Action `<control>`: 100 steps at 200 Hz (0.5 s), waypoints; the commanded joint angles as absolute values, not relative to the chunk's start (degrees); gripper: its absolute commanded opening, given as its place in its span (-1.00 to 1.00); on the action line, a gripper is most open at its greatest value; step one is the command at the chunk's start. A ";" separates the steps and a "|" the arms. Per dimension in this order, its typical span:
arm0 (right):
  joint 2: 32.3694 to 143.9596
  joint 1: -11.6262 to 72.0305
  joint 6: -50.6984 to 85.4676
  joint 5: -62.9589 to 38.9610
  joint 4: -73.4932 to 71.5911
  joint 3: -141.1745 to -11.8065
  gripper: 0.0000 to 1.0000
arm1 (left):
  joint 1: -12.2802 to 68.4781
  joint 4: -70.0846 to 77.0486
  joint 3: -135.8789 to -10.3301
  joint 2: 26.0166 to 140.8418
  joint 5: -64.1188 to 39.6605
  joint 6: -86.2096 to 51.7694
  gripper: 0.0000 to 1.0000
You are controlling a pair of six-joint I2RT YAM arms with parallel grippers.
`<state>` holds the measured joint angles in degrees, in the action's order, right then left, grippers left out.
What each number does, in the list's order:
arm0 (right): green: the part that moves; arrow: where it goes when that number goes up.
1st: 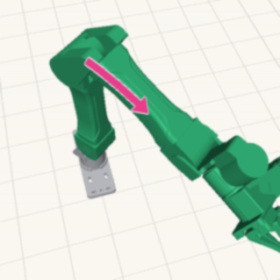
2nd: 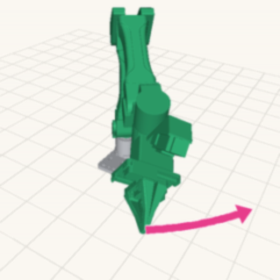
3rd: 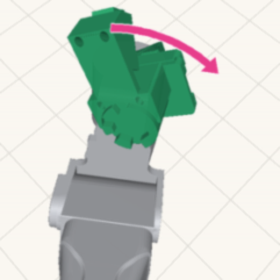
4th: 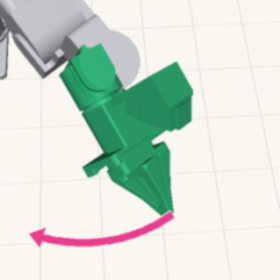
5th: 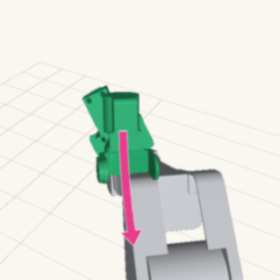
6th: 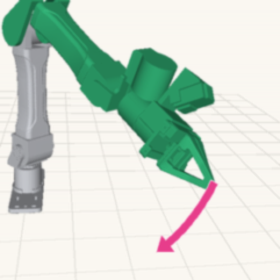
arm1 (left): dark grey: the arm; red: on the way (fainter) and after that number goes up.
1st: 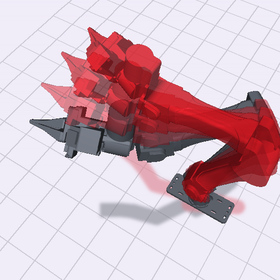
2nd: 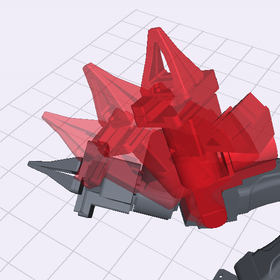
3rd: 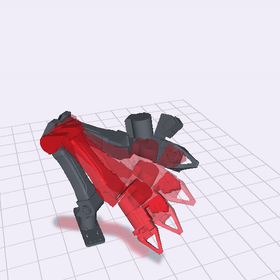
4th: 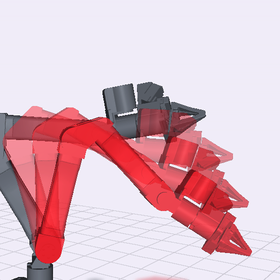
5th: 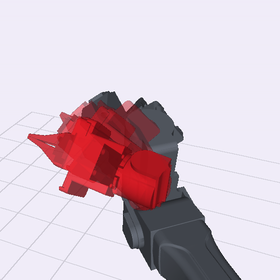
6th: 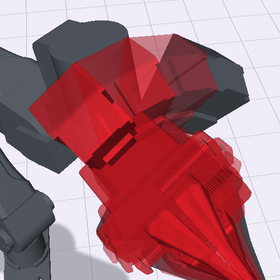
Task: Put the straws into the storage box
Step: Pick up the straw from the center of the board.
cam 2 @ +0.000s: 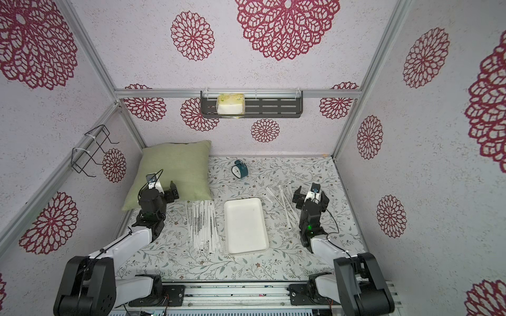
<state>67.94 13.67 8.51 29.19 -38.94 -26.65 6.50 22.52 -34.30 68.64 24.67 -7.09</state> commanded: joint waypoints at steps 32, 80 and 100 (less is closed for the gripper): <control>57.53 8.31 30.15 2.60 -7.51 -33.75 0.52 | 2.30 -14.09 -45.24 57.13 27.46 -29.92 0.95; 68.92 9.45 28.06 2.20 15.83 -44.55 0.05 | -3.16 -23.81 -52.05 57.58 5.01 -31.25 0.82; 73.79 10.90 26.06 0.38 18.13 -47.00 -0.02 | 3.90 -30.61 -56.76 61.35 7.47 -31.49 0.71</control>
<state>70.61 9.39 27.09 4.43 9.10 -42.96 -2.39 -19.55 -51.55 58.39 10.22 -29.50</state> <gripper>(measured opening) 0.504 0.869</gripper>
